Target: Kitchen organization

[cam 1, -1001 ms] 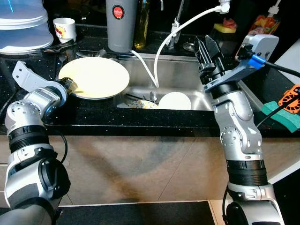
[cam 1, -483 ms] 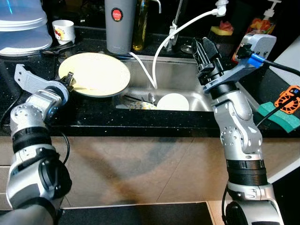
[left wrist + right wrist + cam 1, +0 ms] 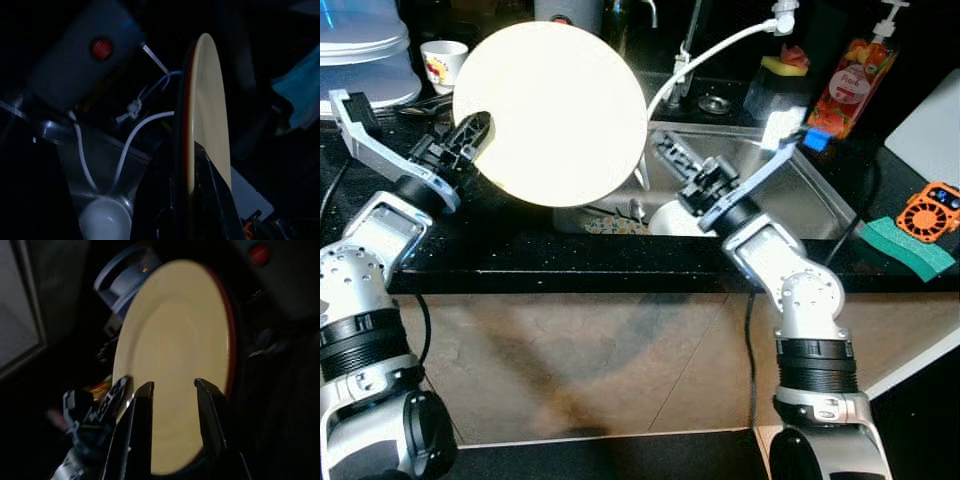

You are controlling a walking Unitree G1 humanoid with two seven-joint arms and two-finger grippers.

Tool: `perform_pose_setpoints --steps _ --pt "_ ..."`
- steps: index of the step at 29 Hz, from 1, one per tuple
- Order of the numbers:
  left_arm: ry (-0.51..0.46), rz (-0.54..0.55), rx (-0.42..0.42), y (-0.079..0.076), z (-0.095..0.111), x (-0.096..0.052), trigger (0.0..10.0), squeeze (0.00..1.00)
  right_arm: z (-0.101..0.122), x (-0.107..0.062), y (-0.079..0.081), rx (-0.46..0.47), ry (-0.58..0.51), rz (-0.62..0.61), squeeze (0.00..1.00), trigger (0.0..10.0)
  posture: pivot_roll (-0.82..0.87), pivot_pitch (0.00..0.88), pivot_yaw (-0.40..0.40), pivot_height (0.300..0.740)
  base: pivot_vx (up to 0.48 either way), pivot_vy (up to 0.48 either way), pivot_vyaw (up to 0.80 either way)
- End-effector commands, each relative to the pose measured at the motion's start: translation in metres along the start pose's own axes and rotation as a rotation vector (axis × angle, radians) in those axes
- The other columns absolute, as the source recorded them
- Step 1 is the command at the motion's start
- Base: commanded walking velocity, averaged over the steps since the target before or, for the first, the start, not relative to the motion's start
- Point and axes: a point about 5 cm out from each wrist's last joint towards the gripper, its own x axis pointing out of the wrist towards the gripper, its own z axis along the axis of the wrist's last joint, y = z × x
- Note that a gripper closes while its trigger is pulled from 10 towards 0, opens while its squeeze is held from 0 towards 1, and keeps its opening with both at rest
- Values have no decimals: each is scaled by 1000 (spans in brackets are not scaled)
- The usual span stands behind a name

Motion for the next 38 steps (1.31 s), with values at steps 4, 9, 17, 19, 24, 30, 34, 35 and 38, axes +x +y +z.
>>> perform_pose_setpoints --steps 4,9,17,19,24,30,34,35,38 --pt "4 -91 75 -16 13 -12 10000 0 -18 10 3 103 65 19 0 10000 152 2 -117 740 0 0 0" --pt "21 -73 140 -17 22 -24 10000 0 -24 17 -6 163 76 -35 0 10000 178 18 -125 740 0 0 0" --pt "72 38 252 -15 22 -41 10000 0 -38 26 -24 167 113 -161 0 10000 241 50 -159 740 0 0 0" --pt "77 61 253 -12 22 -44 10000 0 -39 26 -28 152 117 -179 0 10000 246 51 -163 740 0 0 0" --pt "113 111 278 -8 16 -49 10000 0 -44 29 -36 118 139 -216 0 10000 248 54 -167 740 0 0 0" --pt "120 137 285 -7 13 -48 10000 0 -46 28 -44 99 145 -256 0 10000 248 55 -167 740 0 0 0" --pt "119 133 285 -9 13 -48 10000 0 -47 28 -46 94 145 -262 0 10000 245 54 -164 740 0 0 0" --pt "119 133 286 -9 13 -47 10000 0 -47 28 -46 92 145 -263 0 10000 245 54 -164 740 0 0 0" --pt "130 133 289 -9 11 -45 10000 0 -47 28 -48 102 140 -264 0 10000 244 54 -162 740 0 0 0"
